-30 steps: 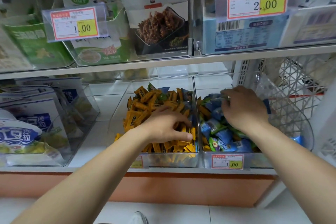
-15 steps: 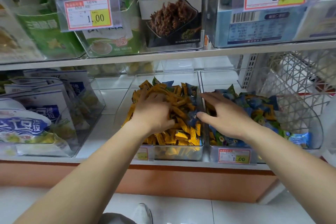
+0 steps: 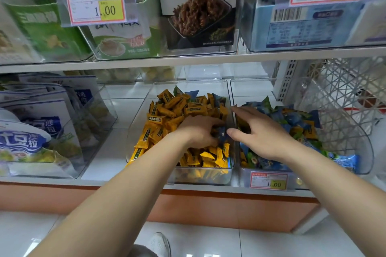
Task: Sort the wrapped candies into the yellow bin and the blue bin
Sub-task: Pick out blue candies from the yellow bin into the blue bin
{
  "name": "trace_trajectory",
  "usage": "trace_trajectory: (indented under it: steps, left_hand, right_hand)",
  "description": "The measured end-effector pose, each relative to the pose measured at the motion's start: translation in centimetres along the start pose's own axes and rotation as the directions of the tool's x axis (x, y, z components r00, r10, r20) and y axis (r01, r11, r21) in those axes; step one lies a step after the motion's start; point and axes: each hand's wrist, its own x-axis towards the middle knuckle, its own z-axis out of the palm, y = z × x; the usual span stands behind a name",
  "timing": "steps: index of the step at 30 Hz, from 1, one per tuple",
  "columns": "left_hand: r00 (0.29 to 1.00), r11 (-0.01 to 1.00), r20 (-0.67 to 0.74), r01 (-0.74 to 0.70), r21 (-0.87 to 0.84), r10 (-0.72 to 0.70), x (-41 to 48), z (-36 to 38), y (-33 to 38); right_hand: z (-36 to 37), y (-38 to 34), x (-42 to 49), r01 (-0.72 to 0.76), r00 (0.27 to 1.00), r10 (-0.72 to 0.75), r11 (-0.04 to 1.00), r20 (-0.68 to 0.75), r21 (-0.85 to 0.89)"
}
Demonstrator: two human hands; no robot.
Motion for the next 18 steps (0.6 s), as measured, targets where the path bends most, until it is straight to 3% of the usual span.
trace_trajectory:
  steps: [3, 6, 14, 18]
  left_hand:
    - [0.997, 0.995, 0.066, 0.022, 0.094, -0.028, 0.3, -0.1, 0.2]
    - [0.999, 0.996, 0.033, 0.023, 0.083, -0.025, -0.1, 0.0, 0.1]
    - [0.97, 0.964, -0.244, -0.049, -0.262, -0.017, -2.0, 0.1, -0.5]
    - [0.899, 0.865, -0.423, -0.12, -0.488, -0.113, -2.9, -0.6, -0.2]
  right_hand:
    - [-0.1, -0.2, -0.1, -0.004, 1.0, 0.004, 1.0, 0.008, 0.017]
    - [-0.2, -0.3, -0.2, -0.003, 1.0, 0.003, 1.0, 0.013, 0.019]
    - [-0.2, -0.3, -0.1, -0.011, 1.0, 0.01, 0.999, 0.019, 0.032]
    - [-0.4, -0.6, -0.1, 0.013, 0.999, -0.01, 0.998, -0.045, 0.067]
